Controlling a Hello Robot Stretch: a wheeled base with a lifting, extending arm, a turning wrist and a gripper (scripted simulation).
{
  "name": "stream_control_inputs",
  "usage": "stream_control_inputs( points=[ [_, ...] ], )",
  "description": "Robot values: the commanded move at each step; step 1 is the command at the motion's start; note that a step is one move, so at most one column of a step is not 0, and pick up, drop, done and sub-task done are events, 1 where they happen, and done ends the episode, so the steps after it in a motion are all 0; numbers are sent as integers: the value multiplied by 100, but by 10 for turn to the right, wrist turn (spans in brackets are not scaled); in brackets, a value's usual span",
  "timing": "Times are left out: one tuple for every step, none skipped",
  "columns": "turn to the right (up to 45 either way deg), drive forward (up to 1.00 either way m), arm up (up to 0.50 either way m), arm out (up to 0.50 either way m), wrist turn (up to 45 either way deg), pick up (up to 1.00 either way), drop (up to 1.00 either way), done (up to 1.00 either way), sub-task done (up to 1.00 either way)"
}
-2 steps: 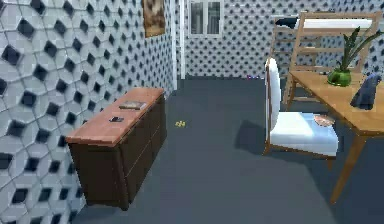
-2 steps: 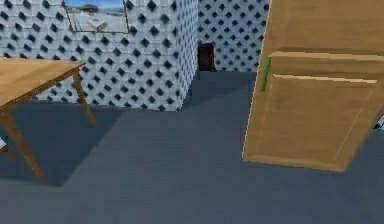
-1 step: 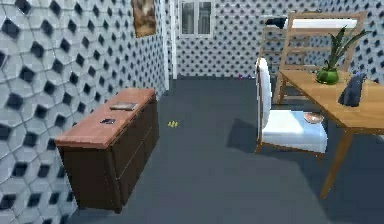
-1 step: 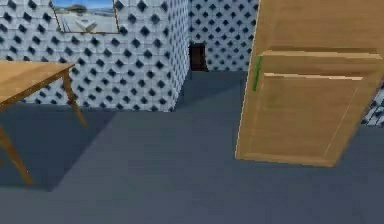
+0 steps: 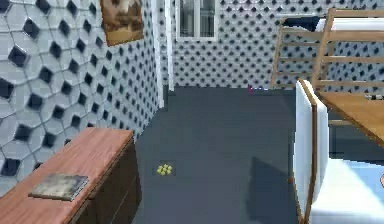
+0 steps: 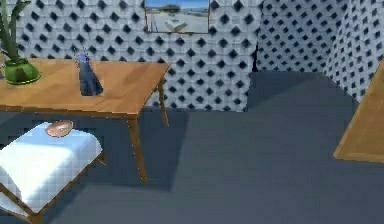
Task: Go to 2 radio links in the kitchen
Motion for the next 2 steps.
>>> stream_control_inputs(
  points=[
    [0, 100, 0, 0, 0, 0, 0, 0, 0],
    [0, 70, 0, 0, 0, 0, 0, 0, 0]
  ],
)
